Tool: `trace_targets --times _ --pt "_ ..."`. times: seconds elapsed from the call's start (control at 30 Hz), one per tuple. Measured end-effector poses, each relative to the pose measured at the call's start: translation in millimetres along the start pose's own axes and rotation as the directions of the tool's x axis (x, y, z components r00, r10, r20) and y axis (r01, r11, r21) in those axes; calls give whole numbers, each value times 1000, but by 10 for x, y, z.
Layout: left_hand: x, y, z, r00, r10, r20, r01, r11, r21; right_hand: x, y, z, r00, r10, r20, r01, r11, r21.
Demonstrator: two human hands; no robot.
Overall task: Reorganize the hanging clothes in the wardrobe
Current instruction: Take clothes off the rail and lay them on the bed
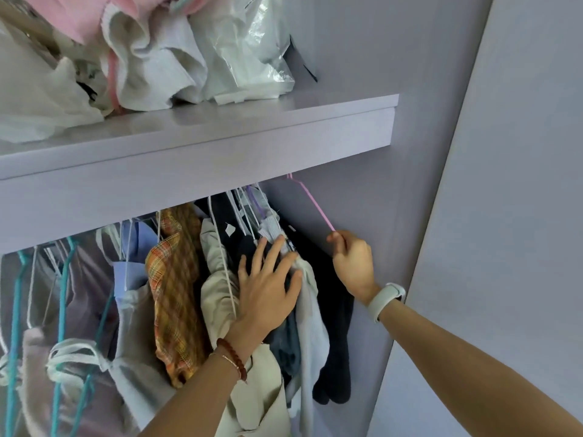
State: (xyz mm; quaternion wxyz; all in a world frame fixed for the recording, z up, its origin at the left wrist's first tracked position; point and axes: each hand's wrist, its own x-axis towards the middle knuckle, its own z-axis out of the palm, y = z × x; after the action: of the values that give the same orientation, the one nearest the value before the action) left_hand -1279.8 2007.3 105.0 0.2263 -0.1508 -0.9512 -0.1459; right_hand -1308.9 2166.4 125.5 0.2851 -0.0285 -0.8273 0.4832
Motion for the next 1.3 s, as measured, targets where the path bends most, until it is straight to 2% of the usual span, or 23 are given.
trace_targets --times 0.37,0.5,0.6,0.7,0.83,0.93,1.07,1.2,1.3 --pt "-44 -95 -20 999 26 -41 -28 999 -34 -297 -161 -257 995 18 -97 -18 1000 3" --pt "-55 -45 -6 999 -30 -16 28 996 -86 -769 -36 -479 991 37 -130 -37 999 0" --pt "-73 79 -57 995 -18 -95 0 982 -191 -1173 64 -703 986 75 -147 -71 997 28" --pt "-99 305 -140 980 93 -173 -150 924 -352 -1563 136 -1010 981 121 -150 -122 993 5" --pt "-217 768 -119 974 222 -38 -207 813 -544 -2154 226 -1518 974 167 -152 -181 980 -85" --pt "-490 1095 39 913 404 57 -250 666 -702 -2682 293 -1971 949 254 -187 -284 946 -154" --pt "-1137 1650 173 820 541 187 -136 500 -855 -3573 268 -2643 905 380 -190 -422 856 -298" --pt "-1988 2368 100 660 726 192 -111 347 -931 -4549 110 -3229 849 426 -312 -528 692 -492" --pt "-2556 2920 -84 498 853 160 -118 249 -961 -5125 -59 -3459 789 335 -515 -607 559 -565"
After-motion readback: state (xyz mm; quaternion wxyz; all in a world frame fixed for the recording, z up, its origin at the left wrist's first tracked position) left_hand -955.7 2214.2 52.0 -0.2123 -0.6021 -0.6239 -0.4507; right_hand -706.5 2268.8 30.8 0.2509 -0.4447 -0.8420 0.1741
